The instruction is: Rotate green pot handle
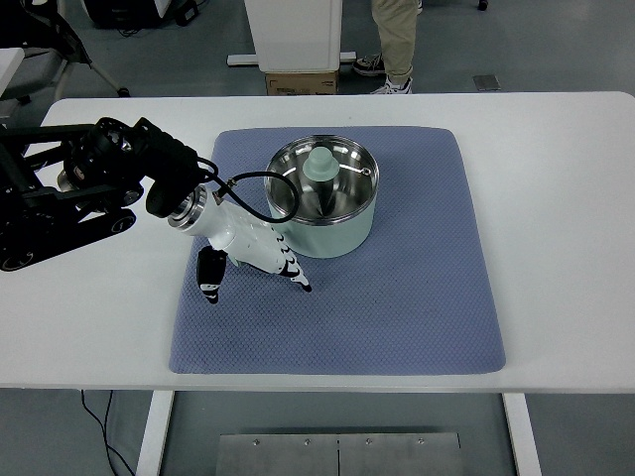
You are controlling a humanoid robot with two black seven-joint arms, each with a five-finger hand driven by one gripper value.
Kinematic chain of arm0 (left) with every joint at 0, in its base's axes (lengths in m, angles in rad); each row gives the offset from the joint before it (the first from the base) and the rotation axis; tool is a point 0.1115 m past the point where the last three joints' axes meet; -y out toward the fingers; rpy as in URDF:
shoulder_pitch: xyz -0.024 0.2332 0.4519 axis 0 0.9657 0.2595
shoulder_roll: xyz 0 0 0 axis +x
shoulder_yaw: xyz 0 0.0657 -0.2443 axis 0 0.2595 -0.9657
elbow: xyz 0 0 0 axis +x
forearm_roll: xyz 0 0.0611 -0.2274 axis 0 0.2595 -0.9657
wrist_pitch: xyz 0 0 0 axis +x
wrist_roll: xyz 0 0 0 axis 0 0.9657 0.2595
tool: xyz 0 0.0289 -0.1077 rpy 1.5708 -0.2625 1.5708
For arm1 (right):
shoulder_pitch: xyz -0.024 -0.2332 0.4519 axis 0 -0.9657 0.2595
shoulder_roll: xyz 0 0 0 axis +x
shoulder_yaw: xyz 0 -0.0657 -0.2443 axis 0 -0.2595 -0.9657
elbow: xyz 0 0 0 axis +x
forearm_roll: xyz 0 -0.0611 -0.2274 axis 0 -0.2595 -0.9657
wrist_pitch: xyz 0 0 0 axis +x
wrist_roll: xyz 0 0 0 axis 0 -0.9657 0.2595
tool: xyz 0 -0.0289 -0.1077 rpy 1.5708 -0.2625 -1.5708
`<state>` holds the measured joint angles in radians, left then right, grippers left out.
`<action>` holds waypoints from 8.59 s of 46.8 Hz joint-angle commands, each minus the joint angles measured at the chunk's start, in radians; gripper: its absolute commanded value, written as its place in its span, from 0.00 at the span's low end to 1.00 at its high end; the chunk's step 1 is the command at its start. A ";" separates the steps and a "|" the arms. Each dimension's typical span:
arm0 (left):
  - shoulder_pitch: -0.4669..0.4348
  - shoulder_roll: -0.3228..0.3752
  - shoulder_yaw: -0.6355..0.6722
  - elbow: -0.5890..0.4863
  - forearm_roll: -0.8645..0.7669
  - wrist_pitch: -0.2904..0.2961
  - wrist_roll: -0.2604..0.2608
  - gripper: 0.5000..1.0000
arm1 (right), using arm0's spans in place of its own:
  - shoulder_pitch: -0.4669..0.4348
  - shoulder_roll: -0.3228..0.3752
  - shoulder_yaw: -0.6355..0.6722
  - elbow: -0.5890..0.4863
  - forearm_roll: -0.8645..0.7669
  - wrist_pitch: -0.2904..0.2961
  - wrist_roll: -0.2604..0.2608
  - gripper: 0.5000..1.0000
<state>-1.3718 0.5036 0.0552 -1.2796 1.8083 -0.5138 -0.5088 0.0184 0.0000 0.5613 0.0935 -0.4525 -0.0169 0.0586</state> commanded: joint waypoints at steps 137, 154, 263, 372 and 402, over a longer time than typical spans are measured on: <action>-0.001 -0.014 0.021 0.074 0.071 0.031 -0.063 1.00 | 0.000 0.000 0.000 0.000 0.000 0.000 0.000 1.00; 0.014 -0.025 0.017 0.063 -0.151 0.028 -0.063 1.00 | 0.000 0.000 0.000 0.000 0.000 0.000 0.000 1.00; 0.112 -0.014 -0.140 0.511 -1.532 0.172 -0.047 1.00 | 0.000 0.000 0.000 0.000 0.000 0.000 0.000 1.00; 0.450 -0.135 -0.273 0.577 -1.917 0.417 -0.050 1.00 | 0.000 0.000 -0.001 0.000 0.000 0.000 0.000 1.00; 0.464 -0.186 -0.284 0.605 -1.914 0.433 -0.050 1.00 | 0.000 0.000 -0.001 0.002 -0.003 0.000 0.001 1.00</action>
<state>-0.9066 0.3180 -0.2288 -0.6751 -0.1057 -0.0823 -0.5586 0.0184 0.0000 0.5598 0.0935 -0.4557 -0.0169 0.0584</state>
